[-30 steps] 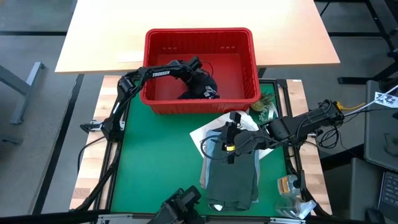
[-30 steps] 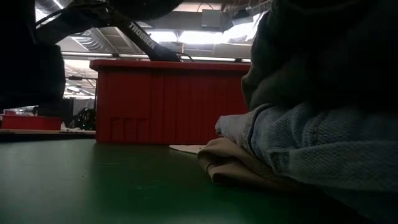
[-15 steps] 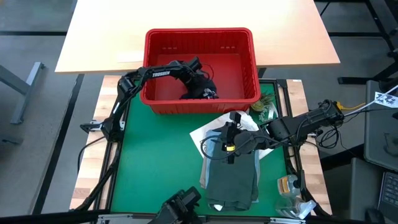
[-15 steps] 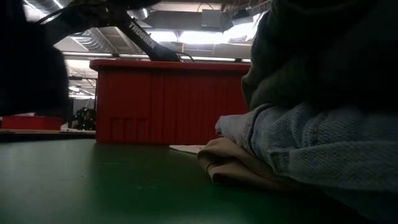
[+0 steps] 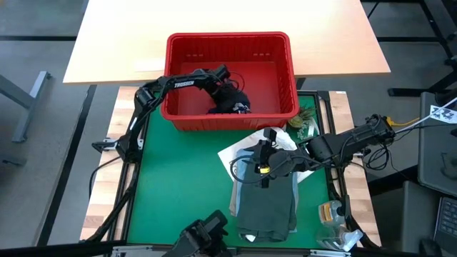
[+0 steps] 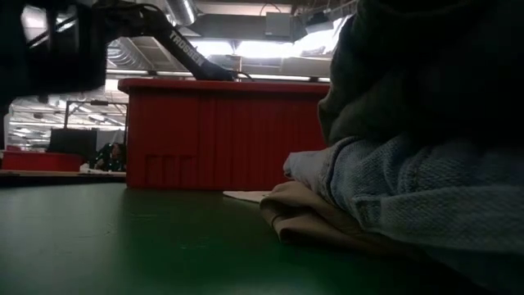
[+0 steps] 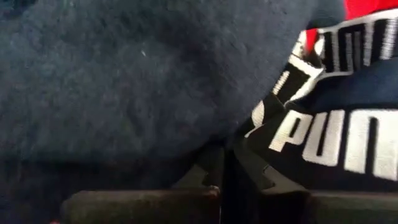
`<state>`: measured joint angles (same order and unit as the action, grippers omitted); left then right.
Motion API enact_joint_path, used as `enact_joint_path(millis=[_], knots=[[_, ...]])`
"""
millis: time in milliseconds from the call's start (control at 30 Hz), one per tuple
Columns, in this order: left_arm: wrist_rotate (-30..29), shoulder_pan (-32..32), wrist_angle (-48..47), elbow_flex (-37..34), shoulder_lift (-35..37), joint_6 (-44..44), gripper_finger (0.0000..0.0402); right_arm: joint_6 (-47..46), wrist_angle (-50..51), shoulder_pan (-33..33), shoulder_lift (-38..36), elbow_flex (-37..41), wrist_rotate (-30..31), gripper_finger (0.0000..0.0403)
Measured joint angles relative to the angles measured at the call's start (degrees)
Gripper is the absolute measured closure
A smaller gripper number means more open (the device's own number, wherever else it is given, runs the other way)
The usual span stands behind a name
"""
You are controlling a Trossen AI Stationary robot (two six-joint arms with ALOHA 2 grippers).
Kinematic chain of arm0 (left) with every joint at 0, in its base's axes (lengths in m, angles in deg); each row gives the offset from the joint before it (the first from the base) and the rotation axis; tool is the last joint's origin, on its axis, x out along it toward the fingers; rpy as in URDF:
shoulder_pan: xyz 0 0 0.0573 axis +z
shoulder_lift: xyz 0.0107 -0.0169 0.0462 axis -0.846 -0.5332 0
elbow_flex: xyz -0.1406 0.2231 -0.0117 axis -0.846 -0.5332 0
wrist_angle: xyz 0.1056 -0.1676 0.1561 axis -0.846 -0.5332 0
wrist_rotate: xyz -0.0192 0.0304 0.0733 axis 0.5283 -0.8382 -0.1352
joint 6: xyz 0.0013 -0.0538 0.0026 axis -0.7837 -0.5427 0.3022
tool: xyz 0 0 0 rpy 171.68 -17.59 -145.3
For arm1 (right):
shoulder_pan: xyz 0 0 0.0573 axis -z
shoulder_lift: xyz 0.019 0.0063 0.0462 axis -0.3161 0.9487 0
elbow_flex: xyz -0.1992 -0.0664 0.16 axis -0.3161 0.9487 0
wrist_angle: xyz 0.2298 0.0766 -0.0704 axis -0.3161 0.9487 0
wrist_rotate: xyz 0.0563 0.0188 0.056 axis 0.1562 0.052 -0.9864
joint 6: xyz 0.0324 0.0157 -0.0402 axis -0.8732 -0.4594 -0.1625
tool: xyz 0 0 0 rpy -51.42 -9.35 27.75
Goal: Fold Laundry from Bin
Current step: Fold the dark blue boxer
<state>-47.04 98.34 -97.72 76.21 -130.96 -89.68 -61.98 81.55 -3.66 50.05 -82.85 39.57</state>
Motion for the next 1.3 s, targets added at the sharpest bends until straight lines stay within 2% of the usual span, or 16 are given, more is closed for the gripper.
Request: enact_joint_path(millis=[800,1067,1233,1300], knots=[[6.2,1.9,-3.5,12.9,14.7,0.4,0.0401,0.6,0.2,0.0,-0.1,0.0,1.1,0.0237],[7.8,1.9,-3.0,12.9,21.9,0.4,0.0401,2.0,0.9,0.0,-3.2,0.0,7.7,0.0237],[7.6,1.7,-3.0,12.9,25.9,0.4,0.0401,2.0,1.0,1.0,-4.4,0.0,18.6,0.0237],[7.5,1.7,-3.0,12.9,27.3,0.4,0.0401,2.1,1.0,2.6,-4.6,0.0,20.8,0.0237]])
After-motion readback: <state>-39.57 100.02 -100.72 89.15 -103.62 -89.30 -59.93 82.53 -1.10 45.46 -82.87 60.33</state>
